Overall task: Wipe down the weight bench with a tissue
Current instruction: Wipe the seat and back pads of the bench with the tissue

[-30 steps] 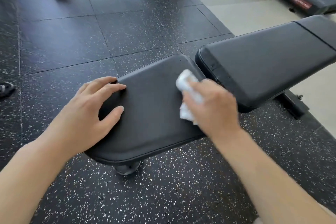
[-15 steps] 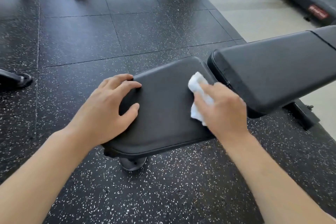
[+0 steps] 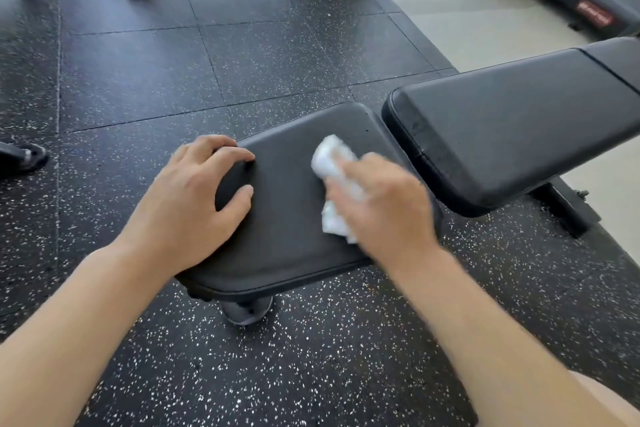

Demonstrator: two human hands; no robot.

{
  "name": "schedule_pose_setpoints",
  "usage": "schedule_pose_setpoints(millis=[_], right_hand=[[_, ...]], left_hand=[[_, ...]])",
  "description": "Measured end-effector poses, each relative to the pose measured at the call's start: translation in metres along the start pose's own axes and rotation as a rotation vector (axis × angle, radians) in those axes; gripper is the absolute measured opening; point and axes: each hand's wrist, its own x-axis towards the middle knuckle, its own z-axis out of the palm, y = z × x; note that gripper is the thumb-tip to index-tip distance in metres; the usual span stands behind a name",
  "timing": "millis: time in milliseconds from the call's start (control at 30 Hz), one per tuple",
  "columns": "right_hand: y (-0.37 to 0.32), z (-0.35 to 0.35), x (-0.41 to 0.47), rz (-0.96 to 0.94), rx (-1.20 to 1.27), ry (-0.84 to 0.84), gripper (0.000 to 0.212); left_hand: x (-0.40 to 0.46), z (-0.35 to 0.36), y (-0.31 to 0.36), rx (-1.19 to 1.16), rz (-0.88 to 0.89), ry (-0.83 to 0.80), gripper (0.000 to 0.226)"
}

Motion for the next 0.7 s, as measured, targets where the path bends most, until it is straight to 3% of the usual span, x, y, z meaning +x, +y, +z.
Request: schedule_pose_setpoints(millis=[67, 133, 233, 300, 367, 433, 500, 600, 633, 700], right_hand=[[0.042, 0.001, 0.011, 0.207, -0.079, -0.008, 0.041], [0.049, -0.002, 0.014, 0.355, 0.033, 0.034, 0.032], [0.003, -0.004, 0.009, 0.118, -0.002, -0.004, 0.042], [-0.036, -0.003, -0.002, -0.079, 0.108, -0.037, 0.039], [-0.050, -0.001, -0.004, -0.145, 0.260, -0.040, 0.029], [-0.031, -0.001, 0.012, -0.121, 0.217, -0.021, 0.033], [0.009, 0.003, 0.035, 0.011, 0.087, -0.008, 0.036], [0.059, 0.011, 0.062, 0.397, 0.110, -0.066, 0.027], [0.059, 0.014, 0.066, 0.445, 0.132, -0.072, 0.030], [0.044, 0.019, 0.073, 0.361, 0.094, -0.060, 0.030]], left_hand=[[-0.001, 0.000, 0.002, 0.014, -0.002, -0.006, 0.041], [-0.001, -0.001, 0.003, 0.020, -0.008, -0.010, 0.040], [0.000, -0.001, 0.005, 0.027, -0.022, -0.022, 0.045], [0.003, -0.001, 0.007, 0.041, -0.024, -0.027, 0.049], [0.007, 0.001, 0.008, 0.050, -0.023, -0.037, 0.051], [0.011, 0.002, 0.010, 0.068, -0.018, -0.050, 0.054], [0.013, 0.004, 0.015, 0.093, -0.020, -0.053, 0.054], [0.016, 0.006, 0.019, 0.102, -0.026, -0.042, 0.052], [0.017, 0.006, 0.019, 0.099, -0.029, -0.040, 0.052], [0.017, 0.007, 0.019, 0.103, -0.030, -0.031, 0.051]])
